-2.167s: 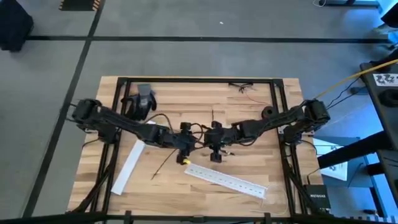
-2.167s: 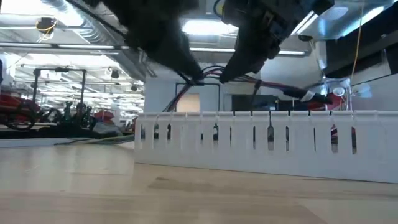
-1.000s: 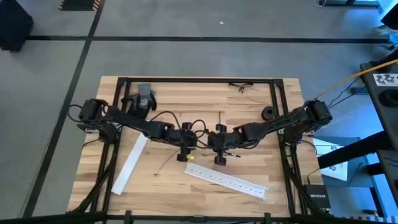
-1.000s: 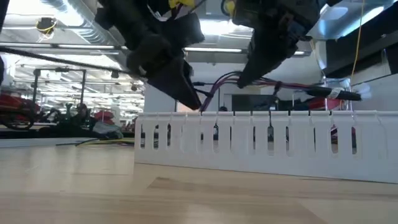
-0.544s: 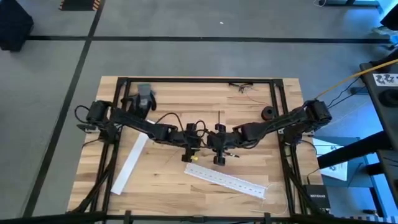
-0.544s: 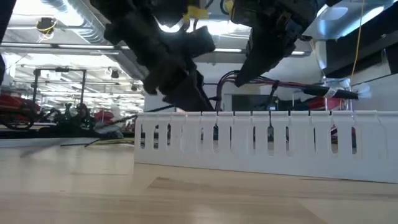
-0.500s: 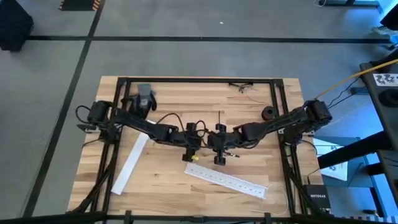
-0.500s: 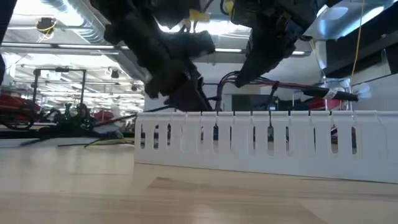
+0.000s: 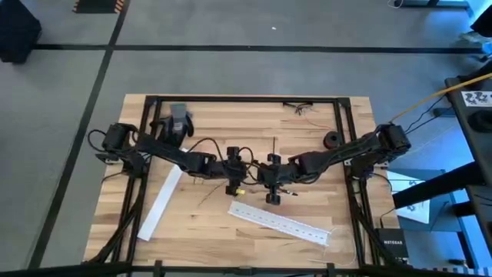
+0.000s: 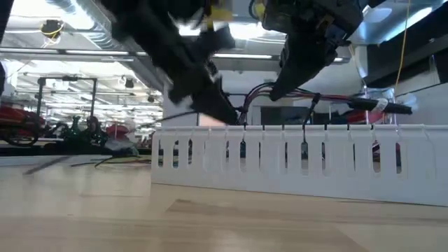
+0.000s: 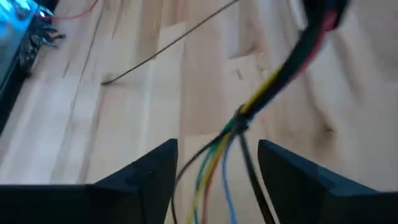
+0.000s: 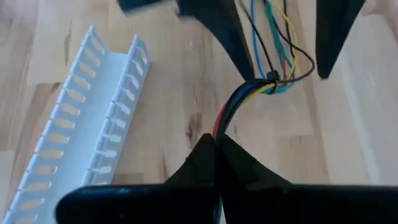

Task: Ziptie cables
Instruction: Put the zip-tied cables into the cable duct

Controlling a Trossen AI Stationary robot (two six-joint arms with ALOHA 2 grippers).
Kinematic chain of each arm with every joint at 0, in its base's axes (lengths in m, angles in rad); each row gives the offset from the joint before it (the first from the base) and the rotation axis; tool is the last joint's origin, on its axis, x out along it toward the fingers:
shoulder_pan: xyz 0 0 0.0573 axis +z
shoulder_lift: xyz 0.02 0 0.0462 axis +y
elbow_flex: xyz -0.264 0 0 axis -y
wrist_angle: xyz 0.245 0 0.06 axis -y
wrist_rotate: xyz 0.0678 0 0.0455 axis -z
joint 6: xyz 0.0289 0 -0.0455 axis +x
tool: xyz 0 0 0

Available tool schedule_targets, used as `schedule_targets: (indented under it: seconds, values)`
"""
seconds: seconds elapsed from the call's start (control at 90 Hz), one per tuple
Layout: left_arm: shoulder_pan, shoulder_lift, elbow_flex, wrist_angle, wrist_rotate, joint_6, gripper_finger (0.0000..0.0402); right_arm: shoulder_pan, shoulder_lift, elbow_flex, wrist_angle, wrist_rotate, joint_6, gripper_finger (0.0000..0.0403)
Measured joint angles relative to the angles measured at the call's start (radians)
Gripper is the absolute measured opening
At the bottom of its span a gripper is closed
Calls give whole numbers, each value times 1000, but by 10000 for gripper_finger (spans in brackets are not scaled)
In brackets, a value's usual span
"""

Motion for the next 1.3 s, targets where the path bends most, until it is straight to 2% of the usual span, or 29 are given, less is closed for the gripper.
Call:
schedule_targets:
  seconds: [0.067,0.2,0.333,0.411,0.567,0.611,0.822,1.022,1.144,1.3]
  values:
    - [20,24,-8,33,21,2,214,0,0,0,-1,0,-3,1]
    - [49,89,-8,123,153,-3,214,0,0,0,5,0,-4,1]
    - [69,142,-10,116,152,-1,199,1,0,0,-2,0,-5,1]
    - [72,142,-8,81,99,-11,159,15,-9,-1,-19,2,6,1]
    - [60,103,-8,-22,47,-13,31,51,-23,0,-30,3,44,1]
    - [53,86,-9,-49,41,-16,16,60,-26,0,-39,6,56,1]
    - [-20,-43,-9,-235,-39,-74,5,116,-33,1,-117,8,154,1]
    - [-145,-210,-4,-417,-24,-169,2,159,-37,24,-193,-12,263,1]
    - [-221,-227,-3,-393,-14,-219,1,207,-39,54,-239,2,334,1]
    - [-292,-209,-7,-350,-17,-233,1,265,-38,86,-197,-26,436,1]
